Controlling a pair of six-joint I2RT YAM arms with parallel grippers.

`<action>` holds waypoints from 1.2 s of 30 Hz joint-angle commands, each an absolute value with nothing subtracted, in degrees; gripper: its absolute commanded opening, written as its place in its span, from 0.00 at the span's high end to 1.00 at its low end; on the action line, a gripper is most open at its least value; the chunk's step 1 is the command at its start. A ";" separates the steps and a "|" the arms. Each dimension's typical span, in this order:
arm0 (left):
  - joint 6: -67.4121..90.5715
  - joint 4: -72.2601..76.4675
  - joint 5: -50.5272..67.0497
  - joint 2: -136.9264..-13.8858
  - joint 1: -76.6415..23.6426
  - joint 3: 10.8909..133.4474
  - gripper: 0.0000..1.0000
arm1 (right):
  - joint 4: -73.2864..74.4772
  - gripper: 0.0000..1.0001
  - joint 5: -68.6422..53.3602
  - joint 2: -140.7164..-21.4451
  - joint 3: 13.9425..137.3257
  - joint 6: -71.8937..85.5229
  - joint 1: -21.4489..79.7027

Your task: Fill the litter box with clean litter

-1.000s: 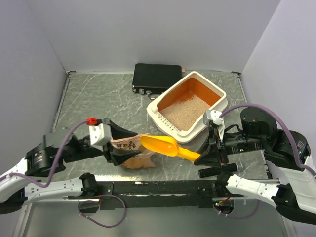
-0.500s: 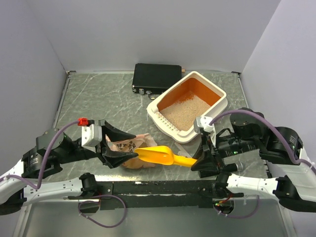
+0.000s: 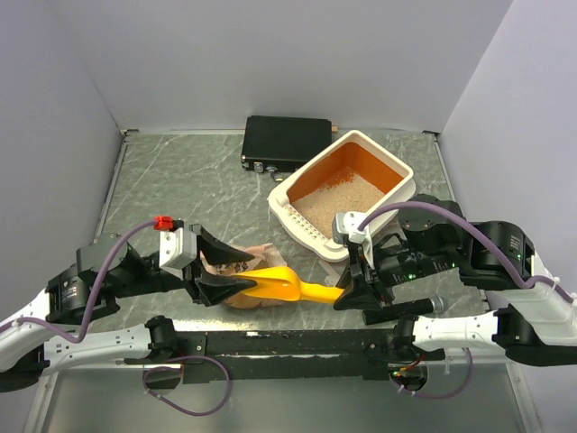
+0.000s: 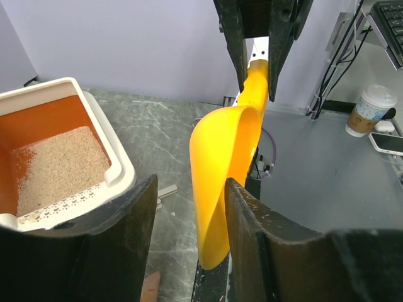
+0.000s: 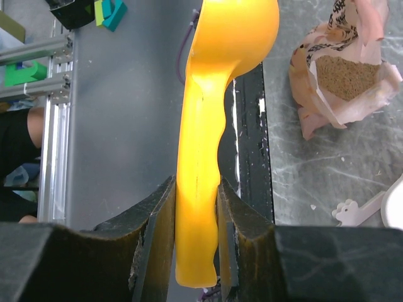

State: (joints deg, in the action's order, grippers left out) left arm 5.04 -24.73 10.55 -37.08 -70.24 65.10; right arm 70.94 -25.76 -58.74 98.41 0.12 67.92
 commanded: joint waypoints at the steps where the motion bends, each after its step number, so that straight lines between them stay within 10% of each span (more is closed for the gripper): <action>1: 6.06 -23.64 12.39 -37.88 -70.49 64.78 0.55 | 68.82 1.00 -22.33 -58.80 101.60 1.41 70.40; 6: 6.15 -23.64 13.79 -39.02 -70.49 64.78 0.71 | 67.42 1.00 -20.04 -57.57 100.46 1.58 72.07; 8: 6.15 -23.38 14.94 -39.46 -70.49 64.69 0.99 | 66.54 1.00 -19.78 -57.22 99.32 1.58 72.16; 12: 6.41 -22.94 13.54 -39.73 -70.58 64.51 0.99 | 60.58 0.98 -17.67 -53.37 94.85 2.20 72.33; 20: 7.73 -17.76 7.21 -33.58 -70.58 61.26 0.99 | 44.05 0.50 -13.45 -44.75 82.54 8.69 72.33; 36: 8.17 -14.41 3.60 -27.07 -70.49 56.60 0.99 | 19.26 0.43 -13.09 -41.92 70.40 18.63 72.25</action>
State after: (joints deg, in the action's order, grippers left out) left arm 6.98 -17.76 4.78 -27.20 -70.32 56.88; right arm 29.80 -12.91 -42.76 71.59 16.10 72.03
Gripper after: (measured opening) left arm 0.085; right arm 0.569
